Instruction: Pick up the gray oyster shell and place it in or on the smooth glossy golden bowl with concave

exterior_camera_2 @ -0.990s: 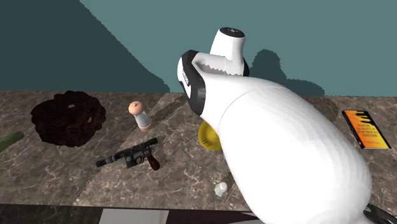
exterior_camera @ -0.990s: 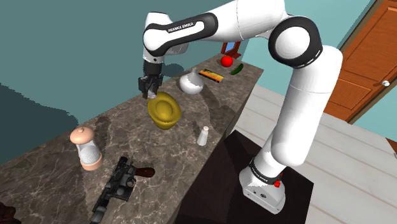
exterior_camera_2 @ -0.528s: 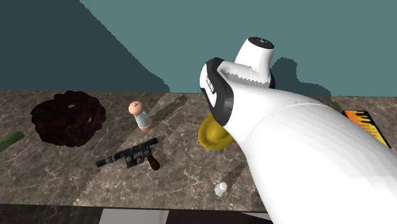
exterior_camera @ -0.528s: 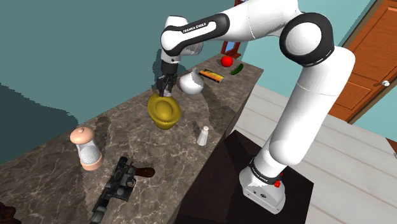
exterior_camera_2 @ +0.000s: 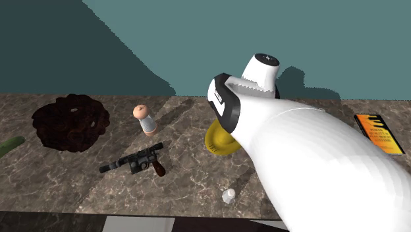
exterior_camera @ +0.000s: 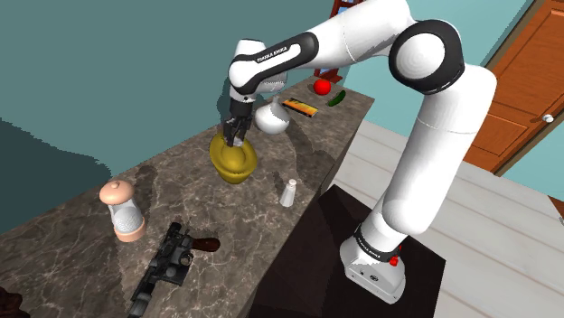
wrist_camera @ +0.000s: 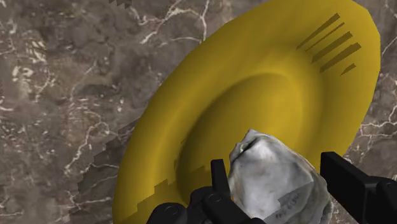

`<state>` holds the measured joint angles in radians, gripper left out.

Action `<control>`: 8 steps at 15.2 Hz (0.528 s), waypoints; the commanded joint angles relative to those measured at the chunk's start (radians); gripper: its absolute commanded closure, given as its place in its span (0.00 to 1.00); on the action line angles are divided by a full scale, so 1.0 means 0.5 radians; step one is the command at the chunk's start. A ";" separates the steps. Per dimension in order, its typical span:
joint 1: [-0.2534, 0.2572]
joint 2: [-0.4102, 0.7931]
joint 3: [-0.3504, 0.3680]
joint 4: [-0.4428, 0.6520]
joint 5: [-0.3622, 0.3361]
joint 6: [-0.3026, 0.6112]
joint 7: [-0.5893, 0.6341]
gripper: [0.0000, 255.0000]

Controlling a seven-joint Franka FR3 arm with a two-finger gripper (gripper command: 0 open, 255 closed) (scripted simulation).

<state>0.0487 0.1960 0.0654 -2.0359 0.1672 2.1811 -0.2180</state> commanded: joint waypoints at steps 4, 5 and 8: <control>0.002 0.071 0.002 -0.044 0.009 0.115 -0.018 1.00; 0.002 0.071 0.002 -0.044 0.009 0.115 -0.018 1.00; 0.002 0.071 0.002 -0.044 0.009 0.115 -0.018 1.00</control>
<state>0.0496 0.2310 0.0665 -2.0576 0.1714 2.2377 -0.2266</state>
